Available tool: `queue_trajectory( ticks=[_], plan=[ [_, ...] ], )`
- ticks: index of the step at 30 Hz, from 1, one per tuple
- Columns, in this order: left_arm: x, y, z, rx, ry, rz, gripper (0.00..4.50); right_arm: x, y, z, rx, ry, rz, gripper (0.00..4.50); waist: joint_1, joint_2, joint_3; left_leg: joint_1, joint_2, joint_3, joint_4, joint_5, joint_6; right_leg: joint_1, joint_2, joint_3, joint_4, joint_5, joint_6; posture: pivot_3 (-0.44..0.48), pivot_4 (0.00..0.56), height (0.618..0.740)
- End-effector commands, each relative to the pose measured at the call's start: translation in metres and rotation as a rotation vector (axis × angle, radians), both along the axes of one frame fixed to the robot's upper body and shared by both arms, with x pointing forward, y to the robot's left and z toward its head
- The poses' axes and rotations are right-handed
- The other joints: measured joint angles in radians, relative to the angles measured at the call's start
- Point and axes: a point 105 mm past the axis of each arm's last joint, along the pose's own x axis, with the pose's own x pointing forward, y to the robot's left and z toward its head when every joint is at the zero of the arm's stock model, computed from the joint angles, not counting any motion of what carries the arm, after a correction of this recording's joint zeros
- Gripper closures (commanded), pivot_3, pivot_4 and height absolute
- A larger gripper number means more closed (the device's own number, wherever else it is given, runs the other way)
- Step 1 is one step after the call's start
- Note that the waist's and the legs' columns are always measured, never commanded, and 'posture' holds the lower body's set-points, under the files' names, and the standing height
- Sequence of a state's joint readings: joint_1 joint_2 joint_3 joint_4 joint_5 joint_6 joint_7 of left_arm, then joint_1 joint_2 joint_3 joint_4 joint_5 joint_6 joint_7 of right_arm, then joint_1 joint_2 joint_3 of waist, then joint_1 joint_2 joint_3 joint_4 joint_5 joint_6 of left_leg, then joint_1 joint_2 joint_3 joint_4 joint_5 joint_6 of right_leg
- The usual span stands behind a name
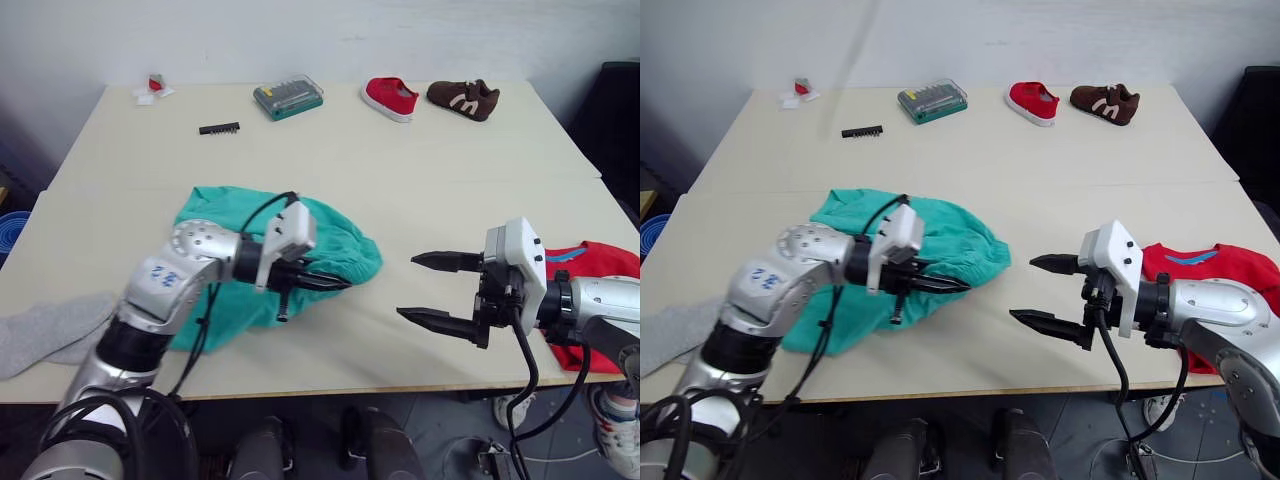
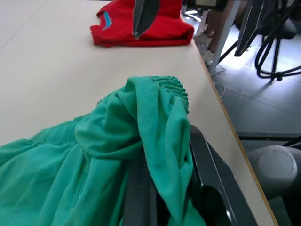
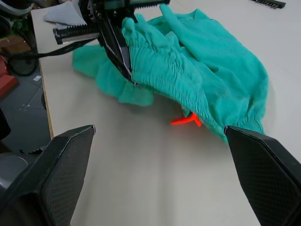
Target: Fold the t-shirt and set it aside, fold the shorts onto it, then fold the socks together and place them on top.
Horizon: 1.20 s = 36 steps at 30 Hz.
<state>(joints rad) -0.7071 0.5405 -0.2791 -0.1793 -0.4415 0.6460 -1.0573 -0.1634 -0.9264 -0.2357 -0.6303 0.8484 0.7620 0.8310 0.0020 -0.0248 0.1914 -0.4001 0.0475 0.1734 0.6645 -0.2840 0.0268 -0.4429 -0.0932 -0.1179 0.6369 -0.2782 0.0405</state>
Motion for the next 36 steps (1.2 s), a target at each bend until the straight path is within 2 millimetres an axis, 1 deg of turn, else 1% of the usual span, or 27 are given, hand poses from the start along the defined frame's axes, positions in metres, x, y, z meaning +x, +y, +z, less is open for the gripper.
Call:
queue_trajectory(
  ticks=[1, 3, 4, 5, 7, 9, 11, 12, 15, 16, 18, 19, 22, 24, 26, 29, 32, 34, 36],
  plan=[
    [0.001, -0.017, 0.001, -0.005, -0.019, -0.043, 4.47, -0.005, -0.002, 0.004, -0.016, -0.053, -0.009, 0.0, 0.001, 0.0, 0.0, -0.001, 0.0, 0.0, 0.0, 0.0, 0.0, 0.0, 0.0, 0.0, 0.0, 0.0, 0.0, 0.0, 0.15, 0.74],
    [-0.002, -0.024, -0.002, -0.005, -0.006, -0.069, 4.47, -0.006, -0.004, -0.001, -0.04, -0.052, -0.018, 0.0, 0.003, 0.0, 0.0, -0.002, 0.0, -0.001, 0.001, 0.0, 0.001, 0.0, 0.0, 0.0, 0.0, 0.0, 0.0, 0.0, 0.15, 0.74],
    [-0.006, -0.024, -0.004, 0.004, 0.009, -0.098, 4.47, -0.006, -0.006, -0.003, -0.053, -0.053, -0.024, 0.0, 0.002, 0.0, 0.0, -0.002, 0.0, -0.001, 0.001, 0.0, 0.001, 0.0, 0.0, -0.001, 0.0, 0.0, 0.0, 0.0, 0.15, 0.74],
    [-0.011, -0.025, -0.006, 0.011, 0.02, -0.122, 3.83, -0.006, -0.007, -0.005, -0.062, -0.055, -0.03, 0.0, 0.0, 0.0, 0.0, -0.002, 0.0, -0.001, 0.001, 0.0, 0.001, 0.0, 0.0, -0.001, 0.0, 0.0, 0.0, 0.0, 0.15, 0.74],
    [-0.016, -0.024, -0.007, 0.019, 0.04, -0.148, 3.25, -0.006, -0.009, -0.008, -0.075, -0.058, -0.039, 0.0, -0.002, 0.0, 0.0, -0.002, 0.0, -0.001, 0.001, 0.0, 0.0, 0.0, 0.0, -0.001, 0.0, 0.0, 0.0, 0.0, 0.15, 0.74],
    [-0.016, -0.02, -0.006, 0.017, 0.045, -0.139, 2.61, -0.006, -0.01, -0.012, -0.095, -0.061, -0.041, 0.0, -0.002, 0.0, 0.0, -0.002, 0.0, -0.002, 0.001, 0.0, 0.0, 0.0, 0.0, -0.001, 0.001, 0.0, 0.0, 0.0, 0.15, 0.74],
    [-0.019, -0.01, 0.003, -0.008, 0.078, -0.145, 1.9, -0.007, -0.009, -0.017, -0.119, -0.067, -0.034, 0.0, -0.001, 0.0, 0.0, -0.002, 0.0, -0.002, 0.002, 0.001, 0.0, 0.0, 0.0, -0.001, 0.001, 0.0, 0.0, 0.0, 0.15, 0.74],
    [-0.022, -0.005, 0.008, -0.019, 0.093, -0.155, 1.69, -0.008, -0.008, -0.018, -0.127, -0.071, -0.029, 0.0, -0.002, 0.0, 0.0, -0.002, 0.0, -0.002, 0.002, 0.001, 0.0, 0.0, 0.0, -0.001, 0.001, 0.0, 0.0, 0.0, 0.15, 0.74],
    [-0.028, 0.008, 0.016, -0.021, 0.111, -0.161, 1.69, -0.009, -0.006, -0.02, -0.14, -0.082, -0.018, 0.0, -0.003, 0.0, 0.0, -0.002, 0.0, -0.002, 0.002, 0.001, 0.0, 0.0, 0.0, -0.001, 0.001, 0.0, 0.0, 0.0, 0.15, 0.74],
    [-0.027, 0.026, 0.012, 0.024, 0.111, -0.125, 1.69, -0.01, -0.003, -0.022, -0.151, -0.085, -0.003, 0.0, -0.004, 0.0, 0.0, -0.002, 0.001, -0.002, 0.002, 0.001, 0.0, 0.0, 0.0, -0.001, 0.001, 0.0, 0.0, 0.0, 0.15, 0.74],
    [-0.029, 0.06, -0.004, 0.148, 0.087, -0.07, 1.69, -0.013, 0.002, -0.026, -0.169, -0.084, 0.029, 0.0, -0.012, 0.0, 0.0, -0.001, 0.001, -0.002, 0.001, 0.001, -0.001, 0.0, 0.0, -0.001, 0.002, 0.0, 0.0, 0.0, 0.15, 0.74],
    [-0.031, 0.073, -0.013, 0.212, 0.073, -0.056, 1.69, -0.014, 0.004, -0.029, -0.178, -0.078, 0.042, 0.0, -0.016, 0.0, 0.0, 0.0, 0.001, -0.001, 0.001, 0.001, -0.001, 0.0, 0.0, -0.001, 0.002, -0.001, 0.0, 0.0, 0.15, 0.74],
    [-0.047, 0.101, -0.039, 0.371, 0.045, -0.062, 1.69, -0.018, 0.011, -0.042, -0.209, -0.064, 0.078, 0.0, -0.013, 0.0, 0.0, 0.001, 0.001, -0.001, -0.001, 0.001, -0.002, -0.001, 0.0, -0.001, 0.002, -0.002, -0.002, 0.0, 0.15, 0.74],
    [-0.049, 0.116, -0.054, 0.467, -0.026, -0.043, 1.69, -0.02, 0.014, -0.05, -0.243, -0.07, 0.102, 0.0, -0.003, 0.0, 0.0, 0.0, 0.001, -0.002, 0.0, 0.0, -0.001, -0.001, -0.001, -0.001, 0.002, -0.002, -0.002, 0.0, 0.15, 0.74],
    [-0.045, 0.125, -0.061, 0.51, -0.084, 0.002, 1.69, -0.02, 0.014, -0.057, -0.28, -0.086, 0.113, 0.0, 0.008, 0.0, 0.0, -0.001, 0.0, -0.002, 0.0, -0.002, 0.0, -0.001, -0.002, -0.002, 0.0, -0.002, -0.002, 0.0, 0.15, 0.74],
    [-0.042, 0.135, -0.064, 0.518, -0.116, 0.05, 1.69, -0.022, 0.013, -0.065, -0.331, -0.112, 0.139, 0.0, 0.018, 0.0, 0.0, -0.003, 0.0, -0.002, 0.001, -0.005, -0.003, -0.001, -0.003, -0.002, -0.002, -0.001, -0.001, 0.0, 0.15, 0.74],
    [-0.044, 0.148, -0.072, 0.571, -0.149, 0.064, 1.69, -0.025, 0.009, -0.075, -0.381, -0.134, 0.164, 0.0, 0.019, 0.0, 0.0, -0.003, 0.0, -0.002, 0.001, -0.004, 0.003, -0.001, -0.003, -0.002, -0.001, -0.001, -0.001, 0.0, 0.15, 0.74],
    [-0.043, 0.159, -0.08, 0.622, -0.186, 0.076, 1.69, -0.023, 0.008, -0.079, -0.388, -0.145, 0.161, 0.0, 0.018, 0.0, 0.0, -0.002, 0.001, -0.002, 0.001, -0.004, 0.002, -0.001, -0.002, -0.002, -0.001, -0.001, -0.001, 0.0, 0.15, 0.74],
    [-0.041, 0.166, -0.084, 0.628, -0.188, 0.11, 1.69, -0.021, 0.009, -0.085, -0.408, -0.167, 0.165, 0.0, 0.017, 0.0, 0.0, -0.002, 0.001, -0.002, 0.001, -0.005, 0.001, -0.002, -0.002, -0.003, -0.001, -0.001, -0.001, 0.0, 0.15, 0.74]
  ],
)
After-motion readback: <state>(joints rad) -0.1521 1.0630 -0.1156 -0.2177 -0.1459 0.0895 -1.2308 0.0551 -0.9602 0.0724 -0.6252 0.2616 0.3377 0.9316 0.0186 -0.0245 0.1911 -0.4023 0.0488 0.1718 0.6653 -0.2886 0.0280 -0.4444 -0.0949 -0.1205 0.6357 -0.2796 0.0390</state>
